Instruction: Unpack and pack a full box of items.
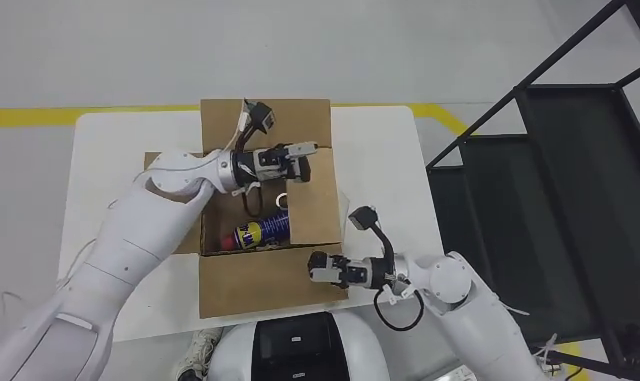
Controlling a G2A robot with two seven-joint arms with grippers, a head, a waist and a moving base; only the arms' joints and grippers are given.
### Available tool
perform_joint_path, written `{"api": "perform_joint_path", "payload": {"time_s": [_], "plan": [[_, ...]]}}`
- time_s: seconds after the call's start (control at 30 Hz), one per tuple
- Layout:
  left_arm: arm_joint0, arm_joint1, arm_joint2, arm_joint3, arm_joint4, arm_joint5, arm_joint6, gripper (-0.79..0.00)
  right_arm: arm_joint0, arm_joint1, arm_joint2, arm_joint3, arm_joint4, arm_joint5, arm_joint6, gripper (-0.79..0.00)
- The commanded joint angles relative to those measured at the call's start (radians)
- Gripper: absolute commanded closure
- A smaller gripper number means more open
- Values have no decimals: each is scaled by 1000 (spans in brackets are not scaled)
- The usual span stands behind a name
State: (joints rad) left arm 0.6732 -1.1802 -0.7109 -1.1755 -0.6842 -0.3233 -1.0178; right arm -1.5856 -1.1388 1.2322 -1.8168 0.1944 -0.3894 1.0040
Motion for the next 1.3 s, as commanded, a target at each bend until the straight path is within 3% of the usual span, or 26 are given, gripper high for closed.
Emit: {"api": "perform_joint_path", "payload": {"time_s": [0.0,0.17,0.37,0.6,0.9,1.27], "plan": [[-2,-7,9,-1,19,-2,4,-785,12,0,-15,6,-9,9,7,-785],[3,-3,-13,29,166,-71,82,-785,2,5,-6,7,-21,2,-22,-785],[32,35,-100,53,304,-96,88,-785,-14,13,10,-5,-21,-1,-31,-785],[103,71,-148,0,525,-87,120,-785,-21,21,24,-1,-13,0,-40,-785],[111,37,-70,-10,525,-69,125,-785,-28,29,25,-4,-12,4,-49,-785],[89,-3,-60,-56,270,-78,44,-785,-32,39,23,-18,-2,-2,-22,-785]]}}
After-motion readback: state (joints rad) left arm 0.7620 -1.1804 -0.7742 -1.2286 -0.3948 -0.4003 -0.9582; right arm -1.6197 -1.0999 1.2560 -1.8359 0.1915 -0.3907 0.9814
